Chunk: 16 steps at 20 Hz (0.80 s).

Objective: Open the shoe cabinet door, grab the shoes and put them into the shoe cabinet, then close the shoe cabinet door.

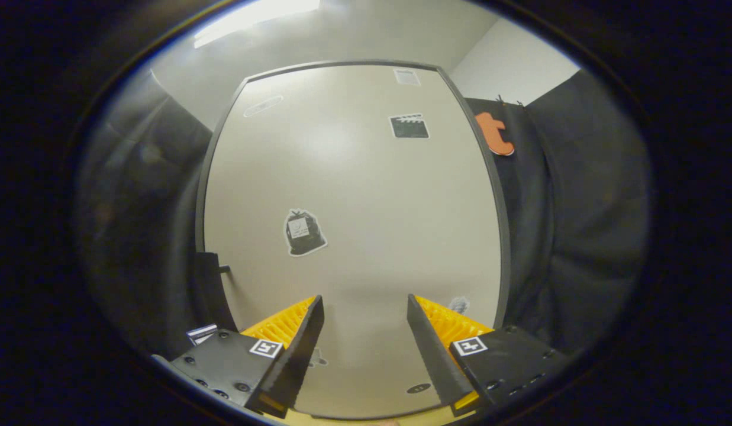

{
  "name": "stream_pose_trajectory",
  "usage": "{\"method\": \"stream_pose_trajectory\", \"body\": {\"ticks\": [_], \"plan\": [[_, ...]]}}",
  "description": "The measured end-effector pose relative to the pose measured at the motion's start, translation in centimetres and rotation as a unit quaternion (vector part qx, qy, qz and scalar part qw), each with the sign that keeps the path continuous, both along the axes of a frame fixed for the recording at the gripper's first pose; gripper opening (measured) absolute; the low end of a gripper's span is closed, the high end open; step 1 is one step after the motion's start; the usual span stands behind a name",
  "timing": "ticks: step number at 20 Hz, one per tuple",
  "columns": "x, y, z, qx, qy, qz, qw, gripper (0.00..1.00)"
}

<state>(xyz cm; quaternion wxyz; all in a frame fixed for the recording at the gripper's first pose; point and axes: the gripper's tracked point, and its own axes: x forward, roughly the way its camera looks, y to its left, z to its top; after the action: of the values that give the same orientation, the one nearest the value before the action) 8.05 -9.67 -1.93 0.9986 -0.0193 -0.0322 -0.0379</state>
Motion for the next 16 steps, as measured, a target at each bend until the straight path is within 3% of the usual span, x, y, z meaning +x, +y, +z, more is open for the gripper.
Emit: {"method": "stream_pose_trajectory", "body": {"ticks": [6,16], "plan": [[-3.2,-6.2,4.9,-0.041,-0.044,0.016,0.998,0.88],[-7.9,-25.2,7.9,-0.093,-0.056,-0.037,0.993,0.89]]}}
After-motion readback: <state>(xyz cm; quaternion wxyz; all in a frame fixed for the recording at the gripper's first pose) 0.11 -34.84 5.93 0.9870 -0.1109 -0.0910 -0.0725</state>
